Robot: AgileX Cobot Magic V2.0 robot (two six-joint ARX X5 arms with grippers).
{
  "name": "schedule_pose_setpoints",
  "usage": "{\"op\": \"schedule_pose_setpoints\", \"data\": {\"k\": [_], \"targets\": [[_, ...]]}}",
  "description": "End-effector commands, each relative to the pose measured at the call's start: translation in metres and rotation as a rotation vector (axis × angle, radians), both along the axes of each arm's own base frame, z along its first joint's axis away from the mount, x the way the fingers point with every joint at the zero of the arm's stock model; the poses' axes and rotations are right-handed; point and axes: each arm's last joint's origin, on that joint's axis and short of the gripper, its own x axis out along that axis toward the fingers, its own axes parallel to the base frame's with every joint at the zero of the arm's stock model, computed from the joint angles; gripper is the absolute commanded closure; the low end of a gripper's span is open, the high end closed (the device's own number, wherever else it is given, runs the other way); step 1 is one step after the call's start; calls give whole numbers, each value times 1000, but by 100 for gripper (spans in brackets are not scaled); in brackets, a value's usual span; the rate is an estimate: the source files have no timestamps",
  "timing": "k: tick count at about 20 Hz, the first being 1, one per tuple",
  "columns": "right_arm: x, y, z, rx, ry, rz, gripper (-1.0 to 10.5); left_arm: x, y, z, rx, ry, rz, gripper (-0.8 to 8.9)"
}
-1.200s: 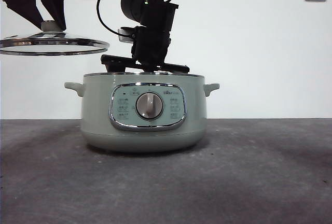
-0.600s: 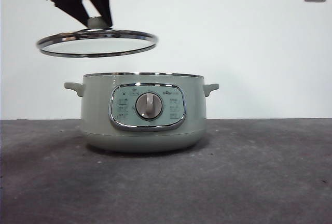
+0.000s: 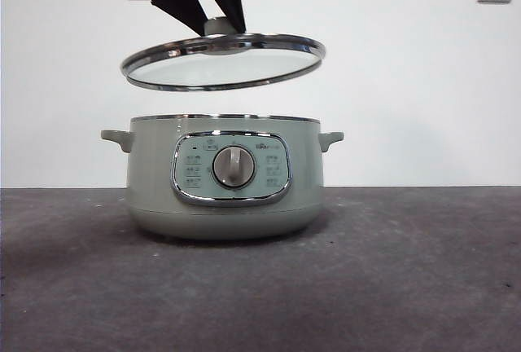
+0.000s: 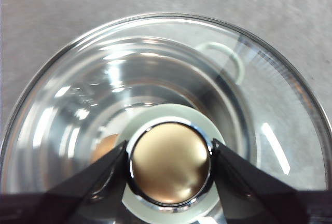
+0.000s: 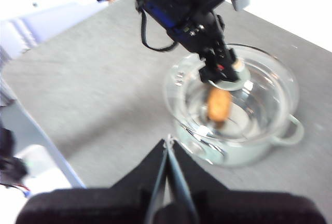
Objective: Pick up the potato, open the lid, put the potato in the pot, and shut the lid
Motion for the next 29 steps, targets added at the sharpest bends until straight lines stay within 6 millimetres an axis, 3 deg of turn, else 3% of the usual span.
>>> {"op": "schedule_pose_setpoints", "data": {"k": [1, 7, 12, 16, 29], "targets": [[-3, -3, -22, -79, 37, -82, 950, 4, -8, -3, -17, -5, -4, 823], [-9, -19, -86, -221, 133, -224, 949, 10, -17, -18, 53, 4, 28, 823], [-15, -29, -119, -251, 206, -287, 949, 20, -23, -36, 76, 44, 27, 823], [-18, -35, -123, -227, 223, -311, 949, 29, -28, -53, 93, 74, 28, 823], [-20, -38, -121, -206, 226, -326, 949, 38, -16, -53, 151, 26, 96, 823]]}}
